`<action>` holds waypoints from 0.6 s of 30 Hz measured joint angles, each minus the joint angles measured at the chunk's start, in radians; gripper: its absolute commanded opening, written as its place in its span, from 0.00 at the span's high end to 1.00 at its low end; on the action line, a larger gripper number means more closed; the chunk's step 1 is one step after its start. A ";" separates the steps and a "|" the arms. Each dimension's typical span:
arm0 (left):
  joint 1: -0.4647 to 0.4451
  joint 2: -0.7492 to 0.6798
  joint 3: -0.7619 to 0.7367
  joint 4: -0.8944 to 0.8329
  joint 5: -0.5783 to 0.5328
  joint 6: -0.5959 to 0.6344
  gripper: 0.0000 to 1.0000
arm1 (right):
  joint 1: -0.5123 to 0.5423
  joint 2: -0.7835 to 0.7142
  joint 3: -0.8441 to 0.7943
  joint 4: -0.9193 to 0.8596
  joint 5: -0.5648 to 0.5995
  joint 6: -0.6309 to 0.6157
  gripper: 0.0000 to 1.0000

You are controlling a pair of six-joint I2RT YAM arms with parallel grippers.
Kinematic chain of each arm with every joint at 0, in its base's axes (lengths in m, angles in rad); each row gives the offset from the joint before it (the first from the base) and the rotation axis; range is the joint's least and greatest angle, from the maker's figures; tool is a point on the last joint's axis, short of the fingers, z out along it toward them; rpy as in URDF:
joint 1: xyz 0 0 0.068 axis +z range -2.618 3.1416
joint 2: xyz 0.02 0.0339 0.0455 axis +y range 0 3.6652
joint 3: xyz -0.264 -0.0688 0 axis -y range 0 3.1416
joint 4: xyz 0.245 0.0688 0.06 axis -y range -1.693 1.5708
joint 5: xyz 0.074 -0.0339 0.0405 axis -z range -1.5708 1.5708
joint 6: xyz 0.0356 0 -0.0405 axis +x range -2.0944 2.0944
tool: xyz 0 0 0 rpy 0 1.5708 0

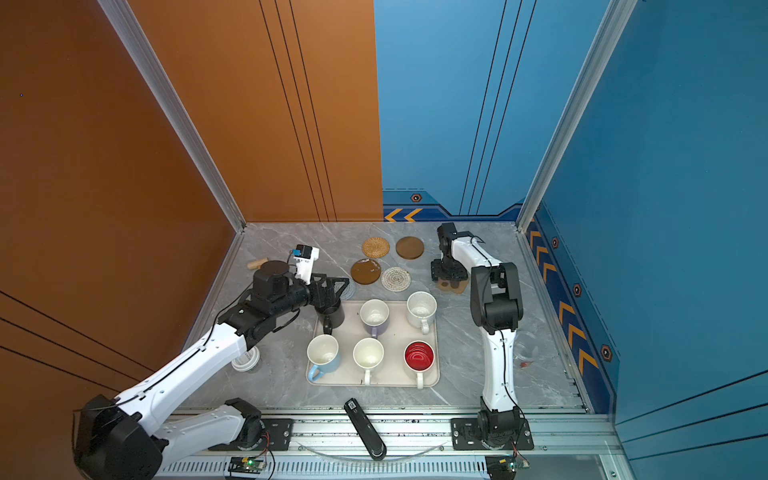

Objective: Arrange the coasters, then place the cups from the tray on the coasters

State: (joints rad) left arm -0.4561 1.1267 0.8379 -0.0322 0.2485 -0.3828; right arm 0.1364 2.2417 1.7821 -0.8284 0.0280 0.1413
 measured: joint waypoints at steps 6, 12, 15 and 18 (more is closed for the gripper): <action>-0.003 0.000 0.008 -0.012 -0.014 0.000 0.07 | -0.030 0.012 0.013 0.022 -0.003 -0.011 0.24; -0.013 0.000 0.010 -0.021 -0.025 0.000 0.07 | -0.035 0.014 0.016 0.024 -0.005 -0.012 0.24; -0.016 0.000 0.010 -0.023 -0.030 0.000 0.07 | -0.035 0.014 0.016 0.024 -0.004 -0.012 0.24; -0.018 0.000 0.010 -0.026 -0.032 0.000 0.07 | -0.036 0.014 0.016 0.024 -0.005 -0.012 0.24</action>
State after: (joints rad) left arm -0.4736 1.1267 0.8478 -0.0582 0.2161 -0.3824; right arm 0.1005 2.2555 1.7981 -0.8040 0.0231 0.1291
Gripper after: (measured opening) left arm 0.932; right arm 0.760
